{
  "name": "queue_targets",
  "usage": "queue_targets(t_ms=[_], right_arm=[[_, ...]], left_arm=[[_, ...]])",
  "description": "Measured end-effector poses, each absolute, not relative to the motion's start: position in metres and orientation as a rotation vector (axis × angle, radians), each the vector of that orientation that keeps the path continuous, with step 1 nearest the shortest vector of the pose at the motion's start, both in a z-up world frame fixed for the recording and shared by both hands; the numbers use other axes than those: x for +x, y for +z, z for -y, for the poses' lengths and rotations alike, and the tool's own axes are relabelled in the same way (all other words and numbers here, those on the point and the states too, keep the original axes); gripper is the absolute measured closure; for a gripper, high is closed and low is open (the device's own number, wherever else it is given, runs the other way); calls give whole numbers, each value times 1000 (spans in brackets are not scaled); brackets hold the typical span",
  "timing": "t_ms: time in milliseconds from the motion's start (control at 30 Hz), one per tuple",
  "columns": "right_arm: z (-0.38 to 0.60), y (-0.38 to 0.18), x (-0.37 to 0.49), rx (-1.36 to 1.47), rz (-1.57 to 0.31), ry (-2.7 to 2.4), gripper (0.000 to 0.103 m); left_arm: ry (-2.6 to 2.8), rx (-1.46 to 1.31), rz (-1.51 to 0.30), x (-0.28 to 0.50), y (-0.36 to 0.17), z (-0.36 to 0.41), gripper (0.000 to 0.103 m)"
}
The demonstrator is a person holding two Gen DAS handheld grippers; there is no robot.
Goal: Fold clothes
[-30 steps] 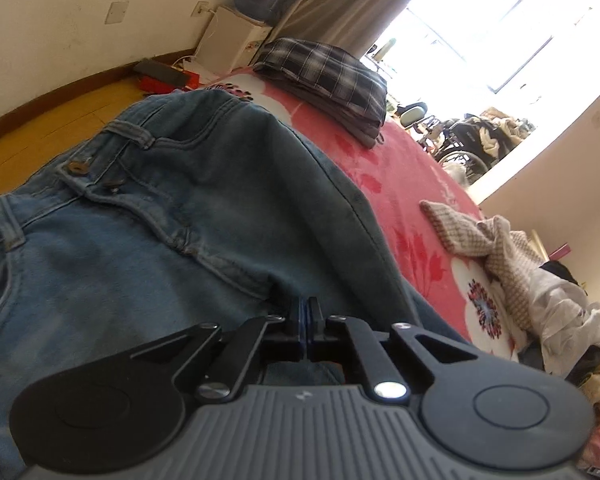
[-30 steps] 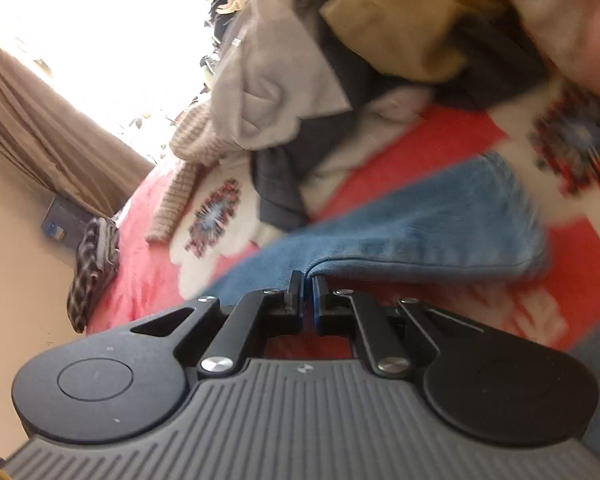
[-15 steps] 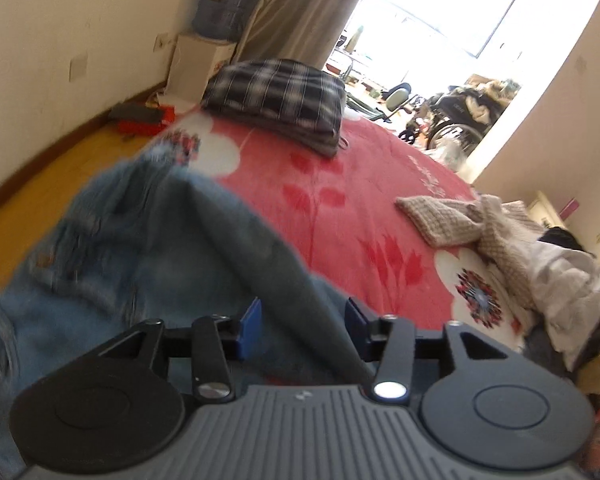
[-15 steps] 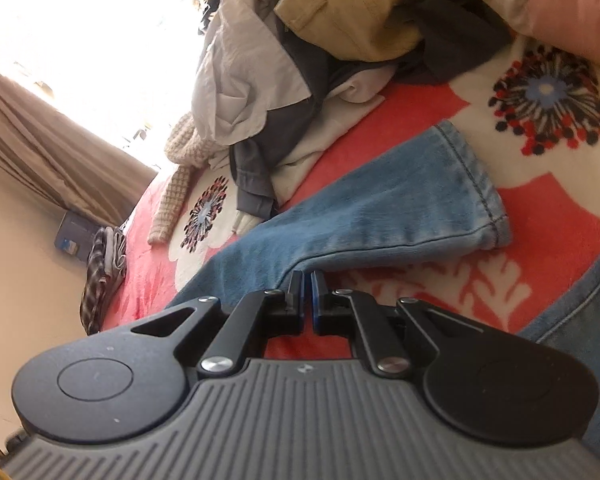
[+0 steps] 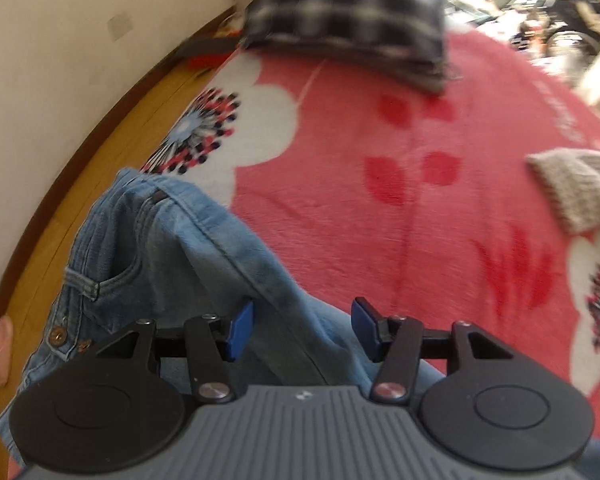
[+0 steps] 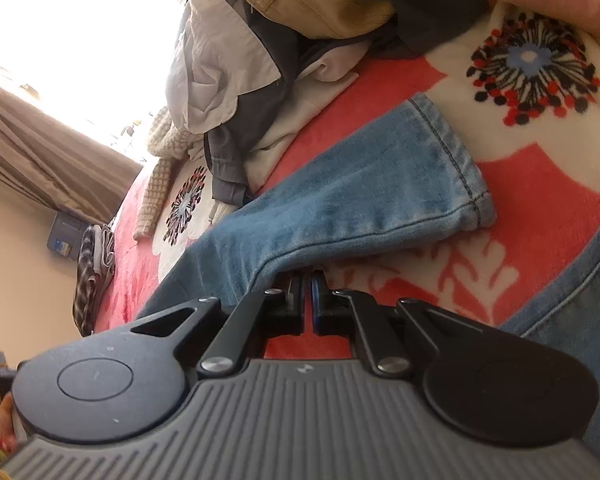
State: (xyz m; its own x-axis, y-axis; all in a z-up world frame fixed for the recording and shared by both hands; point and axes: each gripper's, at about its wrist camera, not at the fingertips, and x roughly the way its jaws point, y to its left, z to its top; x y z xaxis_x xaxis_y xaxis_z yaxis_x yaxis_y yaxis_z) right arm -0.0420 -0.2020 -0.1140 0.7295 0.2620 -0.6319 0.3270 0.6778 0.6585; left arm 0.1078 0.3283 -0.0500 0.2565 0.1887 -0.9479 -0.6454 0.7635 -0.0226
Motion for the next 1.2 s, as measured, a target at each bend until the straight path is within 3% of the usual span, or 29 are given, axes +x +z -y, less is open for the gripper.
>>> queue_targets(t_ms=[100,267,600,667,833,933,1100,1167,1200], right_arm=[[203,-115,-40,846,-780,-43,101],[213,-121,-41,931,-757,-44,101],[239,-152,-48,1321,-714,24,94],[240,-159,-55,1405,-697,47,88],[238,-165,-77,1497,-633,124,61],[231,-167,-80,1535,-617,186,53],[228,-161,-53,1402,-679,108,53],[225,-159,-42,1358,-685,90,66],[224,-158,-36,1331,-691,82,84]], left_arm=[[645,-498,-1227,114,-59,-340,51],[673,-642,-1160,95,-67,-356,90],[567,-838,-959,20,-61,-367,96],[539,-857,-923,7,-58,-368,96],[474,-904,-840,-26,-57,-370,96],[460,-928,-799,-45,-61,-369,97],[458,-946,-746,-72,-62,-365,99],[474,-926,-739,-83,-60,-362,103],[486,-911,-738,-89,-58,-361,103]])
